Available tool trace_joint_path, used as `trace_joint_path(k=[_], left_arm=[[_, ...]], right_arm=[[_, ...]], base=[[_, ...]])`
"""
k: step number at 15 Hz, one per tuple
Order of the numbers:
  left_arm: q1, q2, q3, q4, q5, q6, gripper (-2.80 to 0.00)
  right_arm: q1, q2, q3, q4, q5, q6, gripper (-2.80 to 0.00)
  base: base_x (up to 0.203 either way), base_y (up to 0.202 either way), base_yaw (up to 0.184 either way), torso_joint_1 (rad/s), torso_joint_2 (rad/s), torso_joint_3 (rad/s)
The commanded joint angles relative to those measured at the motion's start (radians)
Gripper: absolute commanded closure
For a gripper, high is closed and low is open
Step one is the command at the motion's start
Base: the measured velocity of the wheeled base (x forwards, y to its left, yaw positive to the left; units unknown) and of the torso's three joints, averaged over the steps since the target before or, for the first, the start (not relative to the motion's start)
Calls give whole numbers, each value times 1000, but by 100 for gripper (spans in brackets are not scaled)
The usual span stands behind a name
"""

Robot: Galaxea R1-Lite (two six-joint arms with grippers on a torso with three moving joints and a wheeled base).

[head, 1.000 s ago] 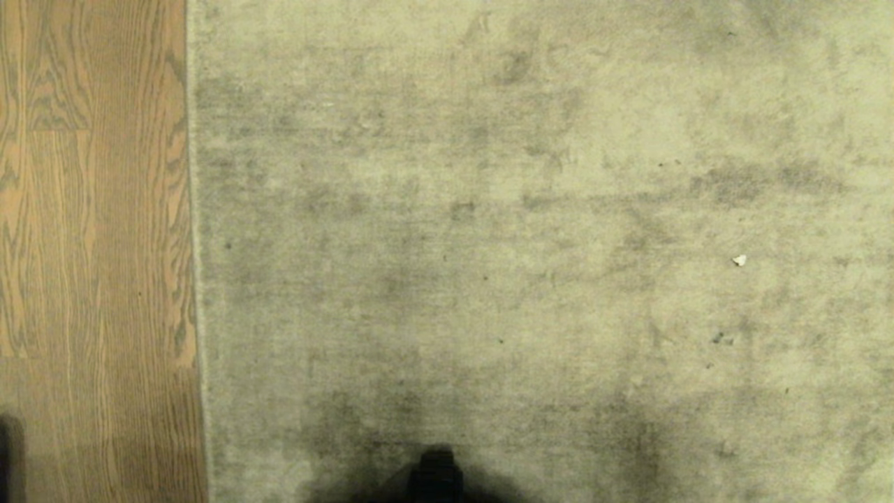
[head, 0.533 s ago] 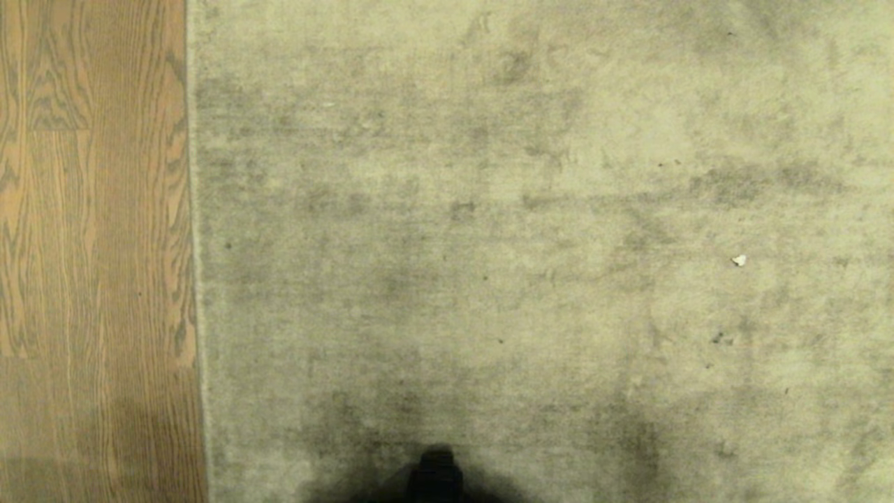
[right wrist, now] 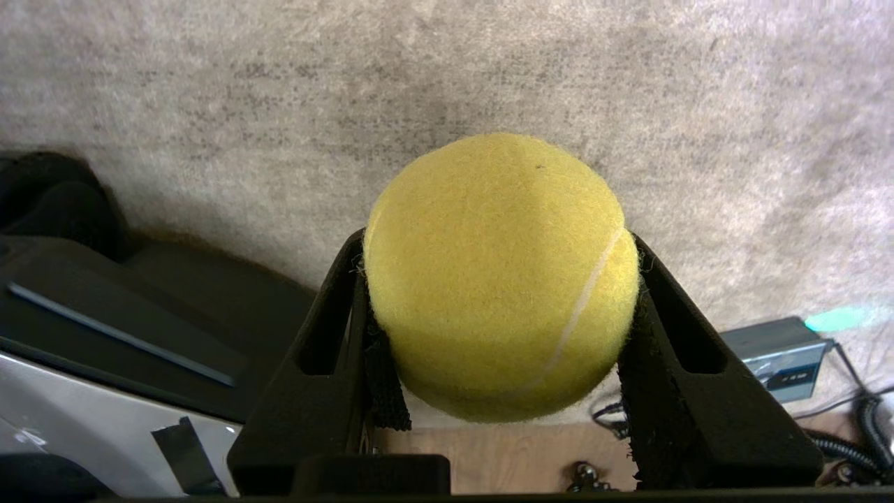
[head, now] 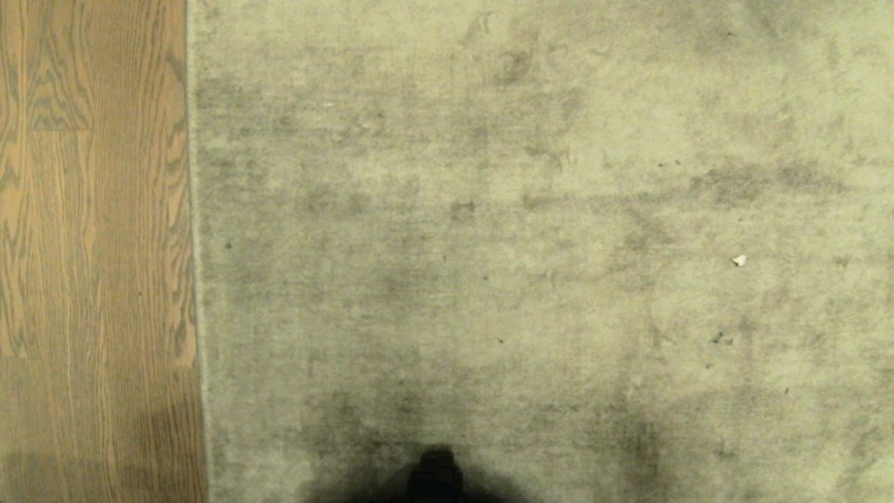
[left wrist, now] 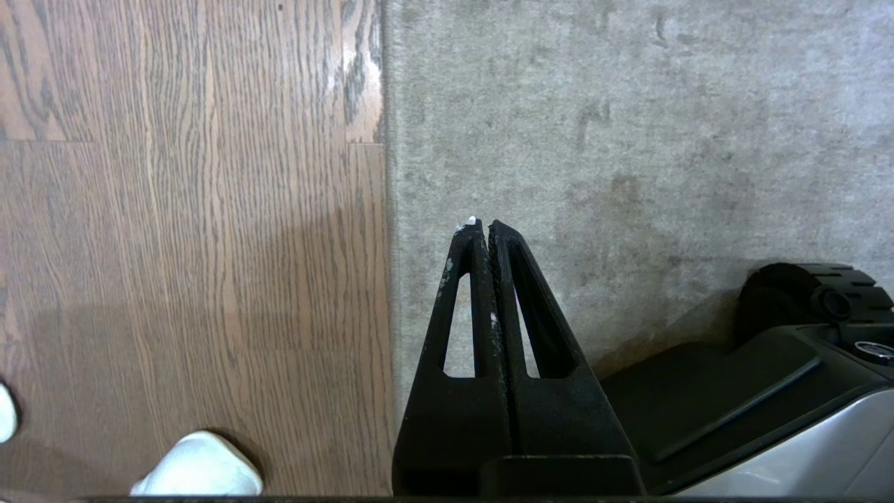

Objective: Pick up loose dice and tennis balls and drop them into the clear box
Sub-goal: Put the ball in the box

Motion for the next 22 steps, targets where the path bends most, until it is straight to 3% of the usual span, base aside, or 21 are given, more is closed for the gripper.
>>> trace_joint_path(k=[1,9,11,12,18,22], left_arm=[[-2,0,2,-1,0,-1,0],[-1,0,2,-1,0,-2,0],[-1,0,2,-1,0,-1,0],[-1,0,2,-1,0,-1,0],[-2,0,2,-1,0,-3,0],[-2,0,2,-1,0,-3,0]], right_arm=[[0,3,2,6,0,4,0],[21,-2,2,10,-6,41,0],[118,-38,2,10,-6,40,0],[130,-58,2,11,-6,38,0],[95,-280,2,11,-21,61,0],[95,-283,2,12,-30,78,0]], base=[[0,0,0,0,0,0],[0,0,0,0,0,0],[0,0,0,0,0,0],[0,0,0,0,0,0],[0,0,0,0,0,0],[0,0,0,0,0,0]])
